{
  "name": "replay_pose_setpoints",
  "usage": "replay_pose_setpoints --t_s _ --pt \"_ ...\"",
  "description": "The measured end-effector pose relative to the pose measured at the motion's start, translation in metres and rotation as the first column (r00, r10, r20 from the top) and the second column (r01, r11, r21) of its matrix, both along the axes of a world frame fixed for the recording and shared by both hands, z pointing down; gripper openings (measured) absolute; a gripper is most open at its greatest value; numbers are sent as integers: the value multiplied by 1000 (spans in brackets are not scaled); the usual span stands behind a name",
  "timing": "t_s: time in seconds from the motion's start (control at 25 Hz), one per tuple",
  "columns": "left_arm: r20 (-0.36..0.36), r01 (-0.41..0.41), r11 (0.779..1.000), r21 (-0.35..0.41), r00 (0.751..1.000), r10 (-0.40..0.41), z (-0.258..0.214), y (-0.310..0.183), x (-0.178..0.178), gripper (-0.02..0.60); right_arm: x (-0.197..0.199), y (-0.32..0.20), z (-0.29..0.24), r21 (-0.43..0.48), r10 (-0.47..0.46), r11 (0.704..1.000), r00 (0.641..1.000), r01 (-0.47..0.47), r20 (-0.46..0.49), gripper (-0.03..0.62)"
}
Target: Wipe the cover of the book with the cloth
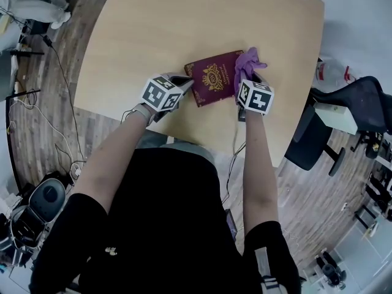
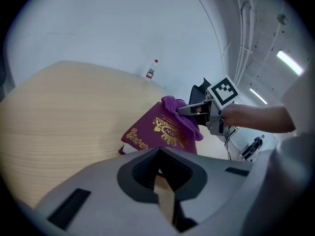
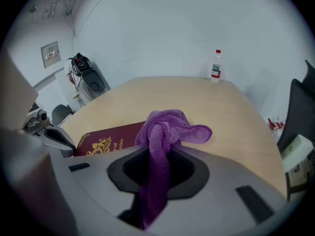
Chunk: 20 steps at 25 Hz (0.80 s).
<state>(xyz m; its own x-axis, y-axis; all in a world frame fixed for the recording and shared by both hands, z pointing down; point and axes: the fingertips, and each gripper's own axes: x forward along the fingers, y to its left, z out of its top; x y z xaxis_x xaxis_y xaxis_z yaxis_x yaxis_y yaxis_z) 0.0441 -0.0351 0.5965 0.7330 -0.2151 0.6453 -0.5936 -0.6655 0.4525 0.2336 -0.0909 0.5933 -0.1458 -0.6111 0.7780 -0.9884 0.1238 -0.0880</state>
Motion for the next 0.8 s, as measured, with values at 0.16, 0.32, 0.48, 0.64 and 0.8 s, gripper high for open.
replay_pose_setpoints --t_s 0.16,0.32,0.48,0.64,0.8 --pt "-8 -19 1000 9 1000 19 0 1 0 20 -9 1 1 -9 18 1000 1000 -18 12 95" --pt "-30 -57 998 -8 998 57 0 1 0 20 -22 1 1 -13 36 999 999 -36 8 94" --pt "-48 -117 993 -28 992 116 0 3 2 20 -33 5 1 -16 62 998 998 -62 -1 95" --pt "-62 -150 987 -64 987 147 -1 1 2 20 -42 7 2 -16 97 995 995 -97 -3 94" --pt "-113 -176 982 -62 979 168 -8 -12 0 20 -51 9 1 -15 131 991 991 -131 -7 94"
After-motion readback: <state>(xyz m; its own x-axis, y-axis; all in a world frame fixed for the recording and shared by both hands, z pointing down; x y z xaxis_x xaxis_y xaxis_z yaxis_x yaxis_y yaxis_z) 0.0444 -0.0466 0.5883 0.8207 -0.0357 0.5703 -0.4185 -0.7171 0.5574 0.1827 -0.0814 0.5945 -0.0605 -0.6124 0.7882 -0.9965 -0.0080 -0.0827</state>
